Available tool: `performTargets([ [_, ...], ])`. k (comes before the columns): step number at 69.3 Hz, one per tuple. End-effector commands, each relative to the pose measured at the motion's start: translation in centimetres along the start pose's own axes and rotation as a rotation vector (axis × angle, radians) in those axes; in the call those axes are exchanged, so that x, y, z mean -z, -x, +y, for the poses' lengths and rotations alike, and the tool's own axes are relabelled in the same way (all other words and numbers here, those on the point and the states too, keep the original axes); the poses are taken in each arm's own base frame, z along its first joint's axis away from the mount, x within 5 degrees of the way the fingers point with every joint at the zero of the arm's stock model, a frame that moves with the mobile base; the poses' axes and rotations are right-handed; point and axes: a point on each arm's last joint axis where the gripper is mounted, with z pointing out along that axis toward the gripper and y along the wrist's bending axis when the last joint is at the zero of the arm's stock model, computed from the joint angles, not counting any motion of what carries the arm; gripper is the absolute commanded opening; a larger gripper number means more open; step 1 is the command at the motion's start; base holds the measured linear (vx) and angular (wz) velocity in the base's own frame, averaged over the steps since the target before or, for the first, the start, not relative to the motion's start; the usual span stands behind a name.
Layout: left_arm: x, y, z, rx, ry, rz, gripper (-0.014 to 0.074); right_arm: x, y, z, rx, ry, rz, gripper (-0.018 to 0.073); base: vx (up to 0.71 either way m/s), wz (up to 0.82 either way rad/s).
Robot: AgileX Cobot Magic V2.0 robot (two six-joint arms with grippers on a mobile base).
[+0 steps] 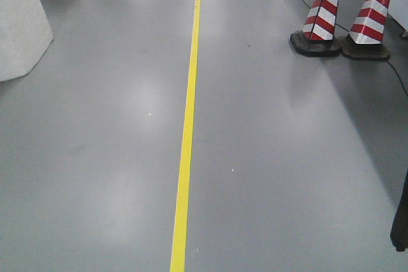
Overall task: Move and align brake pads A on conveyor
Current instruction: 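Drive past the red-white cones toward the dark grey conveyor belt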
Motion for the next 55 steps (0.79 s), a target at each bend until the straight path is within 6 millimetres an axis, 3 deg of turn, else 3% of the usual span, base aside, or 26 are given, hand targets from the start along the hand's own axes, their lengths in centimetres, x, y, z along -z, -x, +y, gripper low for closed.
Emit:
performTargets([
  [1,0.55,0.69,-0.06,0.004,-0.006,-0.045,-0.0006,0.55,1.44,0.18,0.012,0.012,-0.104,-0.0008,0.74,-0.01],
  [55,0.55,0.69,-0.06,0.004,-0.006,-0.045,-0.0006,0.55,1.44,0.18,0.012,0.012,-0.104,-0.0008,0.78,0.02],
])
